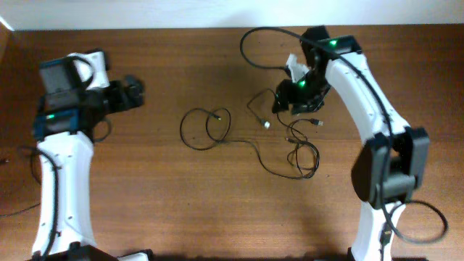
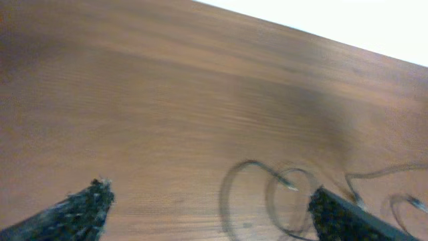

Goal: Untangle cables

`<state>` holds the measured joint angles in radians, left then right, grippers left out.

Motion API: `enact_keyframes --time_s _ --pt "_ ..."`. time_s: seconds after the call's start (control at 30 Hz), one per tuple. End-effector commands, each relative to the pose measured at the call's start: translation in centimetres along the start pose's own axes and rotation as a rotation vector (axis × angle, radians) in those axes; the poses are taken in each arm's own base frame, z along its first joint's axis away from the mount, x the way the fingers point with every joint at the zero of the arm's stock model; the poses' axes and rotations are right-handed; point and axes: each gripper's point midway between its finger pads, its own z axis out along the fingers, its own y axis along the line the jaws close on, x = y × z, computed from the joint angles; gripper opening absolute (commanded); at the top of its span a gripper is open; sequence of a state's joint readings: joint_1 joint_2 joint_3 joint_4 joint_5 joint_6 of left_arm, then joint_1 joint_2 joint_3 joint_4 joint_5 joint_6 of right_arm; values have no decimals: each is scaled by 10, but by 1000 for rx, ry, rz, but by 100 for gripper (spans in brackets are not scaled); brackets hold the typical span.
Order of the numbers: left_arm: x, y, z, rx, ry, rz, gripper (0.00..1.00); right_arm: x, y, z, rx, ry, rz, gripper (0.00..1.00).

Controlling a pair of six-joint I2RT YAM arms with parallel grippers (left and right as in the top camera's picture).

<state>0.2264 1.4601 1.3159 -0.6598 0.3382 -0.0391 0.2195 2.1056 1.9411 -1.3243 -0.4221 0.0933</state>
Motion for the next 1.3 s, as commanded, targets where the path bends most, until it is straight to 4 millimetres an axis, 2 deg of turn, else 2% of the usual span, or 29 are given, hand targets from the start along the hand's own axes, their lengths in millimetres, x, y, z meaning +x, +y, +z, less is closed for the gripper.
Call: enact_keyframes --time_s 0.0,0.03,0.07,0.13,0.27,0.33,0.4,0.53,0.57,0.67,0.73,0.8,0.9,0.97,1.1,1.27 --pt "-7 -54 -4 102 -32 131 100 3 39 -76 -39 -189 -102 82" --pt "-4 -67 -2 125 -26 154 100 6 43 -87 -41 -212 -113 88" --pt "0 -81 -1 150 -17 177 100 12 48 -100 -43 -237 -123 88" --pt "5 -103 1 190 -8 215 100 18 51 -113 -45 -260 -127 89" --pt "11 -145 3 268 -16 287 92 34 49 -115 -34 -214 -104 90" --pt "19 -165 8 307 -2 320 91 34 40 -116 -1 -216 -77 90" --pt "33 -182 16 338 37 340 89 29 19 -124 30 -240 15 90" --pt "83 -233 40 425 166 427 83 23 -58 -156 95 -320 218 91" --pt "94 -240 45 437 194 442 78 25 -74 -161 127 -331 253 91" --pt "132 -264 70 466 286 475 74 32 -105 -172 182 -344 328 91" --pt "158 -283 91 492 325 504 72 37 -117 -177 195 -344 362 91" --pt "180 -294 111 477 343 545 68 38 -120 -177 202 -339 361 91" --pt "216 -307 142 408 342 629 70 40 -122 -173 210 -326 364 91" --pt "234 -318 153 421 346 655 71 44 -128 -166 226 -301 376 91" --pt "247 -311 169 355 349 684 69 45 -134 -152 222 -256 392 91" --pt "258 -304 181 331 370 688 62 43 -135 -152 222 -262 390 91"
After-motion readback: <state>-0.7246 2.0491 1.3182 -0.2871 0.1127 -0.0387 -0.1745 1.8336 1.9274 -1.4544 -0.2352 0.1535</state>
